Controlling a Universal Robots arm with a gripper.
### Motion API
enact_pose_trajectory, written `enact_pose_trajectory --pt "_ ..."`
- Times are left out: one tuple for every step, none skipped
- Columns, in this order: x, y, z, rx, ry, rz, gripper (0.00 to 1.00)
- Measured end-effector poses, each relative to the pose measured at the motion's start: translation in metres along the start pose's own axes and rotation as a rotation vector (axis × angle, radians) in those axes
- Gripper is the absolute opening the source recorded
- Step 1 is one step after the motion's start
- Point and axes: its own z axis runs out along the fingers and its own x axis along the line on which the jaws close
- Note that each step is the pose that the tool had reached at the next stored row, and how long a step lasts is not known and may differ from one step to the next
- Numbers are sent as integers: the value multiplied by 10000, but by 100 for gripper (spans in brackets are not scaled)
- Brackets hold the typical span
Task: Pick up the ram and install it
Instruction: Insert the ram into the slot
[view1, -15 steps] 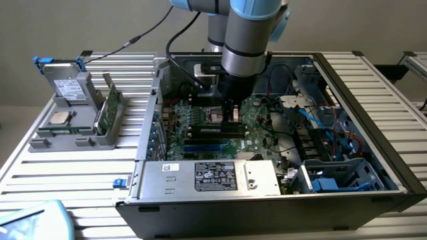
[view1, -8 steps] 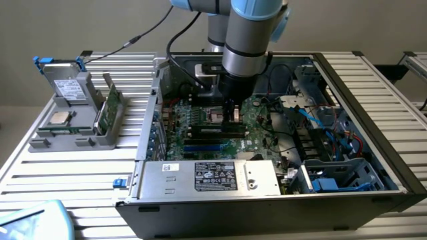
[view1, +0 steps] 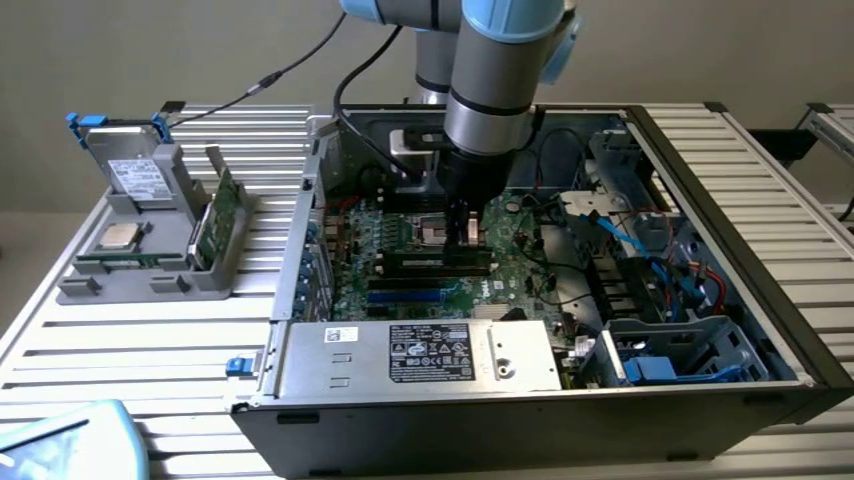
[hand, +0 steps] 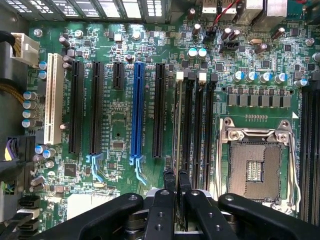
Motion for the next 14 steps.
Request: enact_pose_trajectory --pt "0 0 0 0 0 0 13" --pt "0 0 1 0 -1 0 13" --pt "0 0 1 1 -2 0 13" --pt "0 0 1 0 -2 0 13" --pt "0 0 1 0 -2 0 13" --pt "-1 0 1 1 -2 1 13" --pt "-1 0 2 1 -2 0 13" --pt "-2 0 2 1 -3 0 13" --pt "-4 -1 2 1 -5 0 13" --pt "-6 -1 1 2 -7 1 13" --pt "-9 -1 1 1 -12 3 13" --pt "-11 -1 1 1 -15 7 13" --pt "-12 -1 1 1 -16 8 13" --pt "-12 -1 1 1 -17 9 13"
